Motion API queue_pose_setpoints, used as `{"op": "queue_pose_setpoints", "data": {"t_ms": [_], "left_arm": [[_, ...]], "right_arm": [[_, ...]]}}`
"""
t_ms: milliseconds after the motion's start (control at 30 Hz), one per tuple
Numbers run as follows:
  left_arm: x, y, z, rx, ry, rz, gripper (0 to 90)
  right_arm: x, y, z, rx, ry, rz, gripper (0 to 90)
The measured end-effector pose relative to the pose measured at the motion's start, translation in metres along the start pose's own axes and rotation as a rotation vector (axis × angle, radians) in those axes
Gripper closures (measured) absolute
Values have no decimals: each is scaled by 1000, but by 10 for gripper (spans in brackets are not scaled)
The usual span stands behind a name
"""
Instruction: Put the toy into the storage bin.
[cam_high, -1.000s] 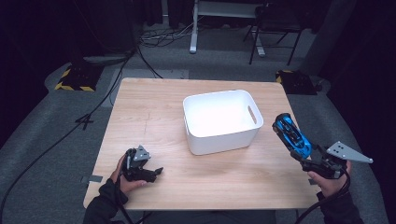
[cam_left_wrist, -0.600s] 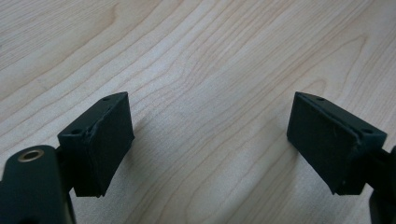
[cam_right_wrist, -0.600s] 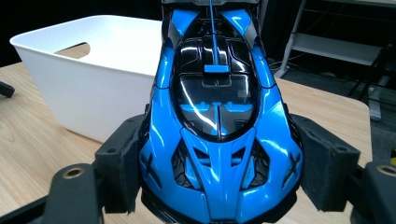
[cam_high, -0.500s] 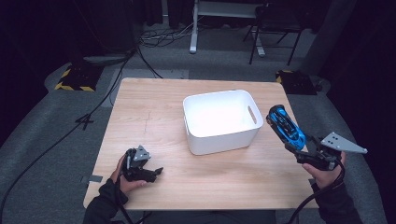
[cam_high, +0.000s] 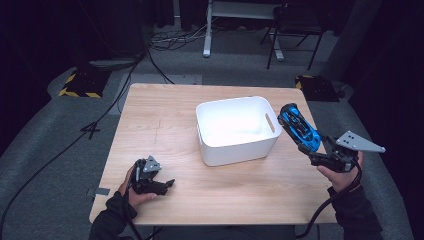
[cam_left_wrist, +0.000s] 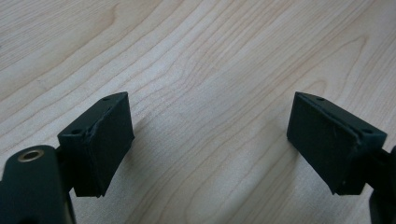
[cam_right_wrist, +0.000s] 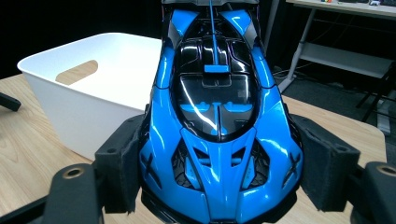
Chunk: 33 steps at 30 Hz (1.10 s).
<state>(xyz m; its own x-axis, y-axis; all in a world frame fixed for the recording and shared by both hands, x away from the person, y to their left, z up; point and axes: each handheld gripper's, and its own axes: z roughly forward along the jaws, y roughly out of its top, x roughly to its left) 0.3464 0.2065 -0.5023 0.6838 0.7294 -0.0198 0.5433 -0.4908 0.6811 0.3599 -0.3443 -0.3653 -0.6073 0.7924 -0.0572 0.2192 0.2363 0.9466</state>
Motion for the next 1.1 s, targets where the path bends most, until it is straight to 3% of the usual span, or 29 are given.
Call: {"op": "queue_pose_setpoints", "data": {"t_ms": [333, 767, 1100], "left_arm": [[0, 0, 0, -1, -1, -2, 148], [0, 0, 0, -1, 0, -2, 148], [0, 0, 0, -1, 0, -2, 148]], "right_arm": [[7, 16, 16, 26, 26, -36, 265], [13, 30, 38, 46, 56, -46, 264], [17, 45, 65, 109, 78, -75, 264]]}}
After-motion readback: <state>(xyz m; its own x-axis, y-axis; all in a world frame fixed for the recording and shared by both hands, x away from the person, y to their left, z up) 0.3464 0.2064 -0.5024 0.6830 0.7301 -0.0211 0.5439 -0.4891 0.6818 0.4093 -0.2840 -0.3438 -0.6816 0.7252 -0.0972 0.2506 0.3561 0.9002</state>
